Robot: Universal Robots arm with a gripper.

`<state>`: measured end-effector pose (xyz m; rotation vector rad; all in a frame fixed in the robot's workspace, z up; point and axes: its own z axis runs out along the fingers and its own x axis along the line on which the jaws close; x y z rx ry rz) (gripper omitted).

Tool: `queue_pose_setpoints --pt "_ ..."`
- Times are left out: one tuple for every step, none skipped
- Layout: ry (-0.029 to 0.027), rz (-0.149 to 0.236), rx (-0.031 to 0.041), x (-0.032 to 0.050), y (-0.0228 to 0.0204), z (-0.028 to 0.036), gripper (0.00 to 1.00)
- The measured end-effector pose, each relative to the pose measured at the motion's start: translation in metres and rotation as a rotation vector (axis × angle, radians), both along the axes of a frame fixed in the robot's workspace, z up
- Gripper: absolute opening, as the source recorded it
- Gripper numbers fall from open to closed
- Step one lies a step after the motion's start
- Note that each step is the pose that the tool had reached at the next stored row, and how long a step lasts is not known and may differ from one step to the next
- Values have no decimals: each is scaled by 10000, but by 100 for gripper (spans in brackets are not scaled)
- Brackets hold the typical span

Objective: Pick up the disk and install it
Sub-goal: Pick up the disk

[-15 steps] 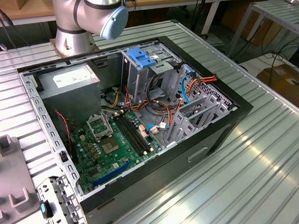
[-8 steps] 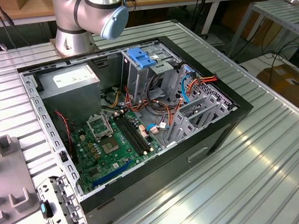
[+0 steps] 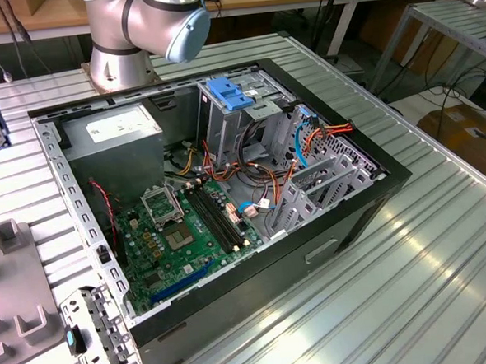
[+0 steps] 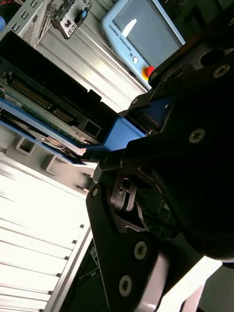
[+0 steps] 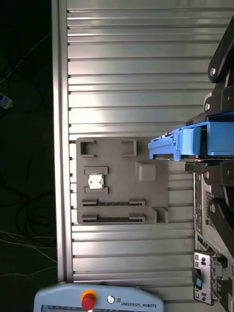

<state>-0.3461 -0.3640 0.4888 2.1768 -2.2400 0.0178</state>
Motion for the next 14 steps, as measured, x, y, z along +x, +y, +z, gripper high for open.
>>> queue_pose_setpoints --pt "9 1 -1 56 0 1 37" --pt "14 1 0 95 0 0 37" --pt "19 1 -1 129 0 0 37" --pt "24 1 0 163 0 0 37" --pt "29 0 -1 197 0 0 37" --pt "36 1 0 254 0 0 37" --pt "43 1 -1 301 -1 0 37" --pt "48 1 -1 344 -1 0 37" --pt "52 1 0 383 -1 0 37" --pt "56 0 -1 410 -1 0 37" --pt "62 1 -1 458 -2 0 37" --pt "67 0 -1 498 -2 1 37" --pt "71 0 -1 525 -2 1 37" --pt "74 1 0 561 -2 0 37"
